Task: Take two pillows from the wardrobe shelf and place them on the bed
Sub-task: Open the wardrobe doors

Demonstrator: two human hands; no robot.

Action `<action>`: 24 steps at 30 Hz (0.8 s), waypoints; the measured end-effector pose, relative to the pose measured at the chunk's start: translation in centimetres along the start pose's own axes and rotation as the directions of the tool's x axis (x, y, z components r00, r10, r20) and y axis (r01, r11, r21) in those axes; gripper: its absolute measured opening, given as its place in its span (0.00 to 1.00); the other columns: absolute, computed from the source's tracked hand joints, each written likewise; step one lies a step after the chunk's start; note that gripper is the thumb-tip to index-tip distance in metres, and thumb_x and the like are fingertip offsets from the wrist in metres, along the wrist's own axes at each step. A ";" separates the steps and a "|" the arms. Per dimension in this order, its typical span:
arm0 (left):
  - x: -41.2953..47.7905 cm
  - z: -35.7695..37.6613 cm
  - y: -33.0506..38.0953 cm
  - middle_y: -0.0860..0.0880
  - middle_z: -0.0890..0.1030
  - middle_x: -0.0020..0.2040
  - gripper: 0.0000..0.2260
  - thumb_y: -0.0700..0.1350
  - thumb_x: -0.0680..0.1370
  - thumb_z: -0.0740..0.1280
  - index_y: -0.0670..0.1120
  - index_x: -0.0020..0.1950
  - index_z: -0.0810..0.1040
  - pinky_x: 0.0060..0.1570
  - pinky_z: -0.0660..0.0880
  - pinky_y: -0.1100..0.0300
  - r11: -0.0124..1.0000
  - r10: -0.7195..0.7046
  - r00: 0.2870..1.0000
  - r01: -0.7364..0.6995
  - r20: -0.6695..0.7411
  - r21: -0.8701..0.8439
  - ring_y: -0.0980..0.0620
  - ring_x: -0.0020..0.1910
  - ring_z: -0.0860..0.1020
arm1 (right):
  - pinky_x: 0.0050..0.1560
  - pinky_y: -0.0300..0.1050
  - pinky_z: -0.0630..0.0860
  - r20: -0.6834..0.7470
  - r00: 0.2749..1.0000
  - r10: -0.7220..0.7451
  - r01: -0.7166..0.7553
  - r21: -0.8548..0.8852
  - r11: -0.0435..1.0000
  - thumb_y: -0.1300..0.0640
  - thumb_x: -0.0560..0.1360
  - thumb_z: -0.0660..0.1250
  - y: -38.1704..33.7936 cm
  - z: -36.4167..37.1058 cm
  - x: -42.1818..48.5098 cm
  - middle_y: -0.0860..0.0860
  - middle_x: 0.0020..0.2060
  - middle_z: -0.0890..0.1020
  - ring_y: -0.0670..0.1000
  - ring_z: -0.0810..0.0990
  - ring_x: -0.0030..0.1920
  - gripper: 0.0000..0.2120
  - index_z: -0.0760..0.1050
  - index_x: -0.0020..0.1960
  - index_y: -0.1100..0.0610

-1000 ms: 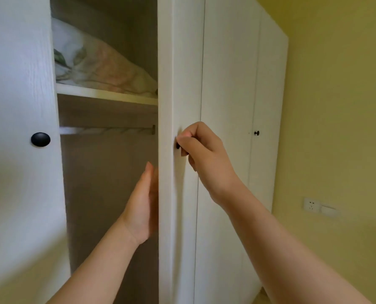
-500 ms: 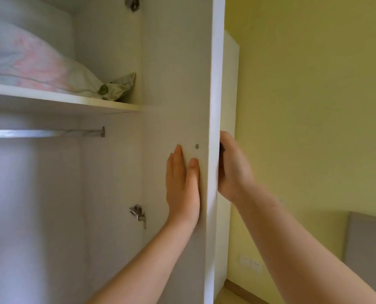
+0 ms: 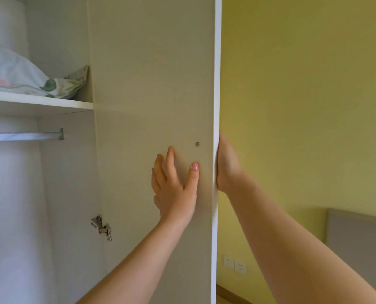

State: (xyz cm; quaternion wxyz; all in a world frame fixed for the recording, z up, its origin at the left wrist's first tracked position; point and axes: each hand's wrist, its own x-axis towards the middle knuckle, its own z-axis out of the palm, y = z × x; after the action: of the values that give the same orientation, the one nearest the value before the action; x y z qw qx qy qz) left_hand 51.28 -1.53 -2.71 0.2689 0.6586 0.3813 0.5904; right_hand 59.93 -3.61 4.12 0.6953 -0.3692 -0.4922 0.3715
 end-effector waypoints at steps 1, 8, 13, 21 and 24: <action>0.2 0.5 -0.2 0.57 0.46 0.77 0.28 0.59 0.77 0.57 0.62 0.74 0.49 0.72 0.53 0.44 1.000 -0.001 1.000 0.001 -0.004 0.013 0.52 0.76 0.45 | 0.51 0.49 0.77 -0.019 1.000 0.011 -0.011 -0.003 1.000 0.52 0.78 0.54 0.1 -0.5 0.5 0.55 0.47 0.81 0.55 0.80 0.46 0.16 0.76 0.57 0.59; 1.2 2.3 -0.6 0.57 0.45 0.77 0.29 0.60 0.77 0.57 0.62 0.74 0.48 0.72 0.54 0.44 0.994 -0.001 0.999 0.005 -0.044 0.106 0.51 0.75 0.46 | 0.62 0.55 0.73 0.032 0.997 0.076 -0.077 0.030 0.997 0.49 0.72 0.57 0.7 -2.1 2.7 0.58 0.51 0.79 0.57 0.78 0.51 0.25 0.72 0.62 0.64; 1.1 1.4 -0.3 0.56 0.47 0.77 0.30 0.60 0.76 0.58 0.61 0.74 0.50 0.71 0.53 0.49 0.997 0.015 1.000 -0.013 -0.025 0.077 0.51 0.75 0.47 | 0.60 0.53 0.76 0.093 0.995 0.038 -0.036 -0.023 0.999 0.49 0.76 0.56 1.3 -2.7 2.4 0.57 0.50 0.84 0.56 0.82 0.52 0.18 0.78 0.53 0.59; 0.2 -2.8 0.8 0.54 0.64 0.68 0.23 0.45 0.74 0.68 0.52 0.67 0.66 0.63 0.58 0.66 0.961 0.240 0.971 -0.237 -0.006 0.144 0.56 0.69 0.62 | 0.36 0.30 0.70 -0.223 0.846 -0.484 0.425 -0.267 0.865 0.62 0.76 0.57 -0.7 -0.8 -1.0 0.46 0.42 0.72 0.46 0.70 0.39 0.12 0.67 0.42 0.45; 0.3 -5.6 1.5 0.58 0.67 0.59 0.18 0.44 0.74 0.68 0.52 0.62 0.70 0.58 0.63 0.65 0.950 0.282 0.958 -0.269 -0.061 0.156 0.58 0.62 0.68 | 0.46 0.41 0.70 -0.137 0.682 -0.718 0.592 -0.472 0.653 0.61 0.73 0.59 -2.2 1.5 -2.9 0.39 0.42 0.71 0.48 0.71 0.46 0.13 0.66 0.42 0.41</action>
State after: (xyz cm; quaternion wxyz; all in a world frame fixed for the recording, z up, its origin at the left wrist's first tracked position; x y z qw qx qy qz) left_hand 46.04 -2.65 -0.38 0.1187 0.6983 0.3387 0.6193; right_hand 58.15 -6.90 5.25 0.7627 -0.3475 -0.5398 -0.0780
